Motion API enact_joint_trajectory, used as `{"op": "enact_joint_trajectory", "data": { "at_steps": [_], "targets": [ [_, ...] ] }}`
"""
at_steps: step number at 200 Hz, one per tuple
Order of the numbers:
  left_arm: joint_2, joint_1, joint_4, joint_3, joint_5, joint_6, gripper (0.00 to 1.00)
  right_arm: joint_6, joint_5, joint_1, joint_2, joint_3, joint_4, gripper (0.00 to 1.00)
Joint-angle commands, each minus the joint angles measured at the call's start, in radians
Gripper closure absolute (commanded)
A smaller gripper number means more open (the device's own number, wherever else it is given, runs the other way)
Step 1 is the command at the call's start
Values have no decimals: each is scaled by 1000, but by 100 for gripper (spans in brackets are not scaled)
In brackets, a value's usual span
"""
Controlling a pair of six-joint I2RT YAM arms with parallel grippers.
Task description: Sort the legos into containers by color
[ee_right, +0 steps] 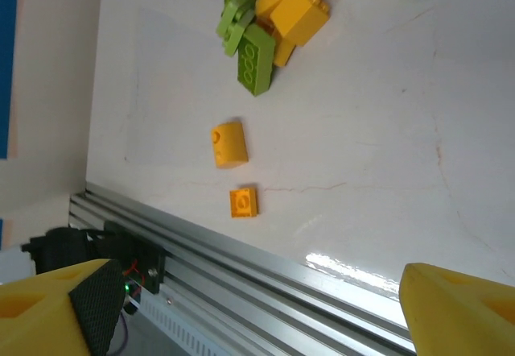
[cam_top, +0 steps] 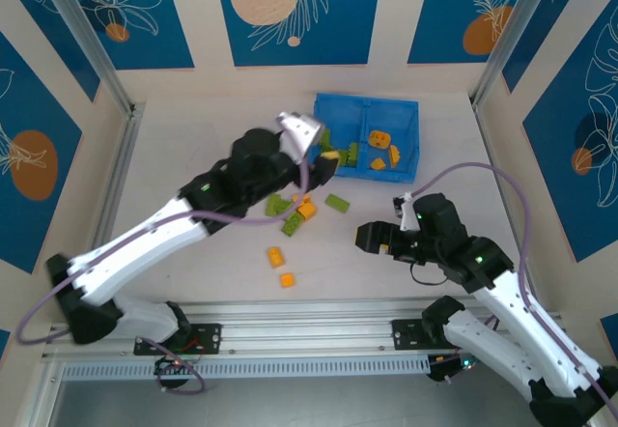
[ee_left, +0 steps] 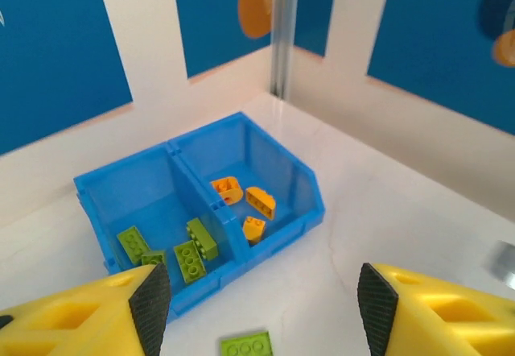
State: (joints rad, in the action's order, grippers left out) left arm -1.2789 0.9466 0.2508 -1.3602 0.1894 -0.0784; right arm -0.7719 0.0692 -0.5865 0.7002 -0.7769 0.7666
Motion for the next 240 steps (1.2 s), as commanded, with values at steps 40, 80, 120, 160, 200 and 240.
{"op": "enact_joint_trajectory", "data": {
  "at_steps": [40, 80, 120, 160, 200, 240],
  "targets": [
    [368, 42, 329, 373, 238, -151, 33, -11, -153, -327, 321, -23, -253, 10],
    [562, 41, 482, 533, 366, -388, 29, -67, -300, -501, 638, -118, -349, 10],
    [636, 41, 592, 579, 425, -502, 19, -31, -433, -562, 903, -257, -353, 14],
    [624, 39, 619, 616, 411, -532, 15, -37, -402, -563, 1083, -356, -394, 27],
    [594, 40, 594, 650, 366, -541, 14, -35, -436, -564, 1201, -424, -393, 40],
    [587, 40, 613, 642, 370, -528, 12, -53, -464, -561, 1219, -411, -389, 61]
  ]
}}
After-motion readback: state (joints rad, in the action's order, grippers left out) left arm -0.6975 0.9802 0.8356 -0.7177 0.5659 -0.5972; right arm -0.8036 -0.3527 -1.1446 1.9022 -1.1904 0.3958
